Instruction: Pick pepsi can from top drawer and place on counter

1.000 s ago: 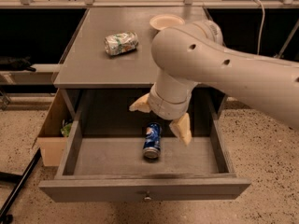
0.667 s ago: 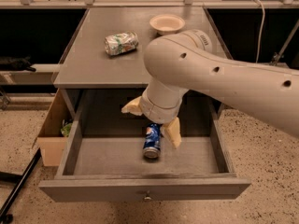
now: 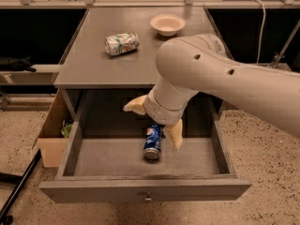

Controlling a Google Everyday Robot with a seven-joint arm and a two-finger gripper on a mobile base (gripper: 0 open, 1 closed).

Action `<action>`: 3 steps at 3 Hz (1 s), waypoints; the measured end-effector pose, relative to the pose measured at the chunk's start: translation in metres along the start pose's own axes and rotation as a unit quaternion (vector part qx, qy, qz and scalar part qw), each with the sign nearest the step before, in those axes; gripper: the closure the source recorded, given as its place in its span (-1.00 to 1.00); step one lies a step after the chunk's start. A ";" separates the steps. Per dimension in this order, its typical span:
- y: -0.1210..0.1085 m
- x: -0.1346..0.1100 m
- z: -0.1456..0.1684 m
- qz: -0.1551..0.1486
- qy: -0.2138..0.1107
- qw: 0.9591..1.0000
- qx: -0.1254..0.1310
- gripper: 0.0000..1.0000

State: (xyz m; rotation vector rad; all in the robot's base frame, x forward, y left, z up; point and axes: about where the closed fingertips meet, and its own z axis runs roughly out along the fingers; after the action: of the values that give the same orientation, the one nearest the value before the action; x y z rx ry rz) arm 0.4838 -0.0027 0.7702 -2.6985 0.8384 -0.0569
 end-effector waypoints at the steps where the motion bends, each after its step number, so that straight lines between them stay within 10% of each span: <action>1: 0.009 0.000 -0.008 0.013 0.034 0.999 0.037 -1.00; 3: 0.010 0.005 -0.013 0.029 0.104 0.990 0.089 -1.00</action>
Offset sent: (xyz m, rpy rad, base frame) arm -0.0003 -0.0196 0.0133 0.0519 -0.3646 -0.1933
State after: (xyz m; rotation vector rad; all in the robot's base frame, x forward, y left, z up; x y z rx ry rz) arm 0.4807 -0.0169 0.7788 -2.5293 0.9230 -0.3884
